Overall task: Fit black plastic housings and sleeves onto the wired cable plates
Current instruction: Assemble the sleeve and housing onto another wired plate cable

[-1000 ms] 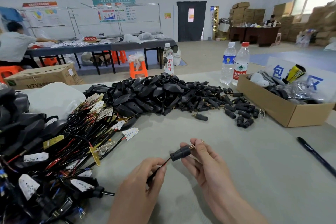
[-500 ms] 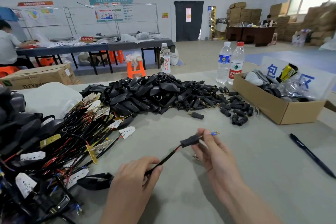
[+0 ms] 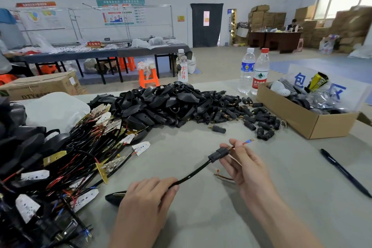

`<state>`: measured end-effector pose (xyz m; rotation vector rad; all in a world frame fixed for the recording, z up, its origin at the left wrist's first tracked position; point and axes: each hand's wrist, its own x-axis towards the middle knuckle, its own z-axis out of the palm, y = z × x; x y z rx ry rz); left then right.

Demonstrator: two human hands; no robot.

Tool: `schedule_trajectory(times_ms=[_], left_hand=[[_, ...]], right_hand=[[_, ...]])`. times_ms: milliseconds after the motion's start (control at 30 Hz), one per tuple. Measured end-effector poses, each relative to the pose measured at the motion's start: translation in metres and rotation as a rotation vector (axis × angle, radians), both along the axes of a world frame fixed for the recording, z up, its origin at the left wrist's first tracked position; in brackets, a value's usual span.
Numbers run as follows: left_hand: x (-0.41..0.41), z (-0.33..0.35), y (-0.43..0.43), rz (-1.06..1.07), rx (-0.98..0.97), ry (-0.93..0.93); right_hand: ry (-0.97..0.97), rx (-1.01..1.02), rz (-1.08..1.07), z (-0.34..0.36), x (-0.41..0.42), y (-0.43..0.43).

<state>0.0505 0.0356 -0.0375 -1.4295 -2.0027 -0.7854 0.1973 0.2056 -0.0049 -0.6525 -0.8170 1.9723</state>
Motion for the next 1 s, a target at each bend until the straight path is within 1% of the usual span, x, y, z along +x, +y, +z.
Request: schedule_trajectory(times_ms=[100,233,467,667,833,1000], left_hand=[[-0.002,0.0,0.0,0.01,-0.007,0.058],[0.0,0.001,0.0,0.031,-0.025,0.075],[0.0,0.0,0.003,0.059,-0.008,0.105],[0.004,0.0,0.003,0.064,-0.012,0.12],[0.0,-0.006,0.006,0.042,0.014,0.146],[-0.004,-0.011,0.011,0.052,0.046,0.19]], right_hand=[[0.028,-0.071,0.088,-0.002,-0.003,-0.001],[0.068,-0.134,0.132,-0.002,-0.003,0.001],[0.103,-0.132,0.177,0.0,-0.002,0.0],[0.152,-0.145,0.183,0.003,-0.002,-0.002],[0.187,-0.163,0.143,0.003,-0.006,-0.004],[0.155,-0.125,0.103,-0.001,-0.008,-0.003]])
